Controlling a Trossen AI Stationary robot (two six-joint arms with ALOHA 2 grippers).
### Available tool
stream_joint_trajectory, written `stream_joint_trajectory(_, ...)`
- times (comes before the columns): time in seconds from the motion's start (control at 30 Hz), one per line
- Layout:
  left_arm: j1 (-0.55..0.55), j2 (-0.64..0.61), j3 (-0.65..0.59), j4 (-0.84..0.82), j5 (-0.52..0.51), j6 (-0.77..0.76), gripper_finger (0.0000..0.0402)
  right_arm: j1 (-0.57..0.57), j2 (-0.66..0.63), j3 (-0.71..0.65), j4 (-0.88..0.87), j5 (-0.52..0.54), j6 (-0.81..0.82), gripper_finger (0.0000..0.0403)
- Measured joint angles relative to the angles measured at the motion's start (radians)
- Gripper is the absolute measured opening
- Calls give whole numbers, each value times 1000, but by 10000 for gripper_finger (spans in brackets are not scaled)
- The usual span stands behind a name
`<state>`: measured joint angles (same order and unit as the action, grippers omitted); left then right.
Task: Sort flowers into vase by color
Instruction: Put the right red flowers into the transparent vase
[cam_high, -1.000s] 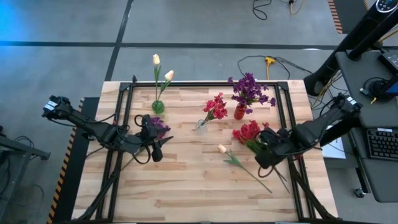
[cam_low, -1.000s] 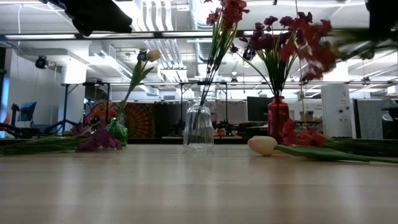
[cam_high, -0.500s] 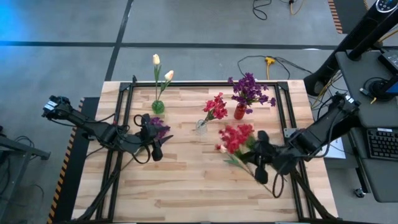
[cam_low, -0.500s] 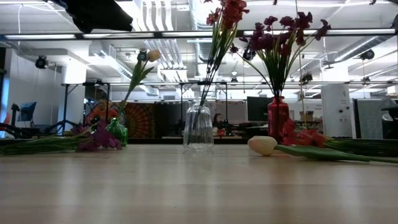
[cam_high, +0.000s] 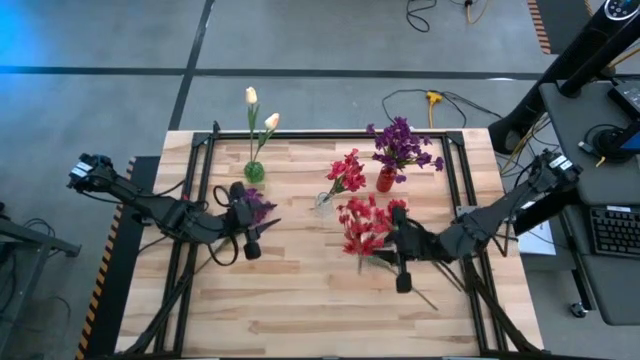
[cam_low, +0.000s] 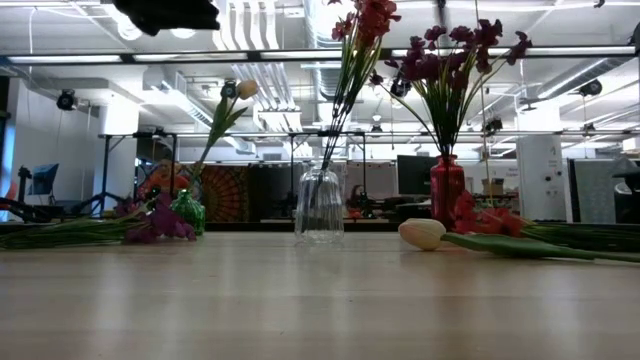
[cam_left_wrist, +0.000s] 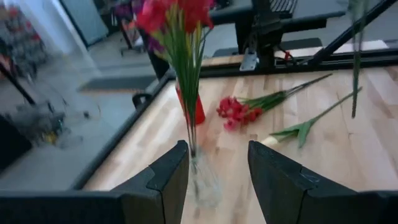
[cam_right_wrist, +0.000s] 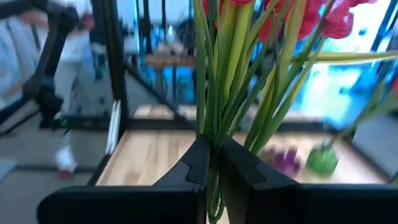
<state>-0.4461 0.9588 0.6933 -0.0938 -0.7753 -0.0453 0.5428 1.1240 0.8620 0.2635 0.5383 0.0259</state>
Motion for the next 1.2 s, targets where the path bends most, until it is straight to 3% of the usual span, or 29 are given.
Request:
stream_joint_trajectory(0.17,0,2,0,13,0,190,149,-49,30,-99,282,-45,-152,18)
stream_joint_trajectory(0.47,5,1,0,-60,0,326,149,-96,203,-68,563,-29,-339,18)
stream_joint_trajectory(0.73,34,-1,0,-76,-1,381,149,-126,353,105,553,93,-476,18)
stream_joint_trajectory(0.97,67,0,-2,-109,-3,325,149,-138,462,296,433,306,-627,18)
stream_joint_trajectory(1.2,67,-2,-2,-153,-22,267,149,-194,513,388,355,334,-642,18)
